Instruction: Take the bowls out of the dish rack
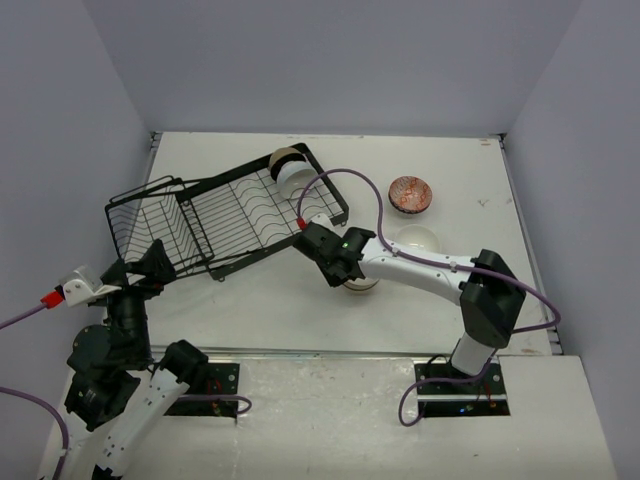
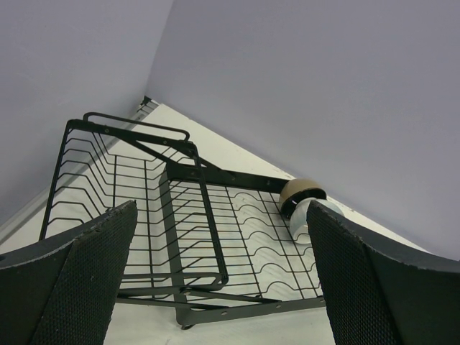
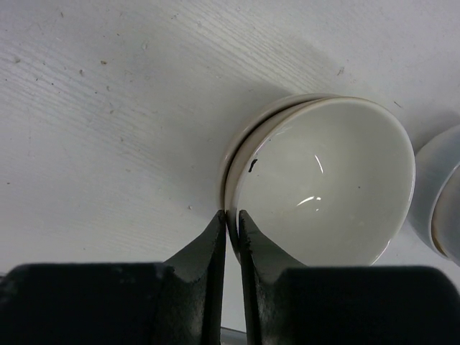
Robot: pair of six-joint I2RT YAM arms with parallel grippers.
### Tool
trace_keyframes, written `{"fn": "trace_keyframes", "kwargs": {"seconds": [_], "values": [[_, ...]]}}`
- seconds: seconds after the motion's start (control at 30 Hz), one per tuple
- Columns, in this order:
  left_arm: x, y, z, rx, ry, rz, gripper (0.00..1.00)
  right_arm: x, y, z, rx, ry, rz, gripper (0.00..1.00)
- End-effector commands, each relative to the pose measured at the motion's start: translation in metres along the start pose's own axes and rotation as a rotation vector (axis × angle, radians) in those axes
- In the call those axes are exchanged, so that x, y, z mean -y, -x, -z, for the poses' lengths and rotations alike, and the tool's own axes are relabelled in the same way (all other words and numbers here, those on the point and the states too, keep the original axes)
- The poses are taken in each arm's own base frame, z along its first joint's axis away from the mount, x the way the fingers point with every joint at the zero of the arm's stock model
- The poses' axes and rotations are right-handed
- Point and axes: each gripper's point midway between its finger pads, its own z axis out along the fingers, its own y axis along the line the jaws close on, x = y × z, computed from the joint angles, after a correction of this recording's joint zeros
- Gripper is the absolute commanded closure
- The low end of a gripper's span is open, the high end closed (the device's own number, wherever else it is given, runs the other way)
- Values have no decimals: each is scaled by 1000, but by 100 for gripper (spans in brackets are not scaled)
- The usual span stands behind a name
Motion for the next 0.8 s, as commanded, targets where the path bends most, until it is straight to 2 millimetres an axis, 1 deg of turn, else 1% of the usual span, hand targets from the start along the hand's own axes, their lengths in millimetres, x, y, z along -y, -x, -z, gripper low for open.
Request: {"fn": "trace_keyframes", "kwargs": {"seconds": [0.0, 0.17, 0.33, 0.43, 0.47, 0.6, 0.63, 0.67, 0.7, 0.77], "values": [[1, 2, 0, 9, -11, -21, 0, -3, 5, 3, 21, 8, -25, 87], [1, 2, 0, 8, -11, -22, 0, -5, 0, -5, -6, -1, -16, 88], [2, 1, -1, 6, -15, -23, 0, -7, 2, -3, -1, 6, -23, 87], [2, 1, -1, 5, -11, -25, 0, -4, 9, 8, 26, 11, -39, 78], [2, 1, -1, 6, -11, -24, 0, -2, 14, 16, 48, 21, -46, 71], [2, 1, -1, 4, -11, -26, 0, 4, 32, 40, 117, 39, -71, 66], [2, 1, -1, 4, -11, -26, 0, 4, 39, 47, 141, 52, -76, 66], [2, 1, -1, 4, -11, -28, 0, 5, 48, 58, 173, 72, -89, 63], [2, 1, -1, 4, -11, -28, 0, 6, 49, 61, 180, 74, -87, 62], [2, 0, -1, 4, -8, -29, 0, 5, 68, 75, 241, 100, -97, 59]]}}
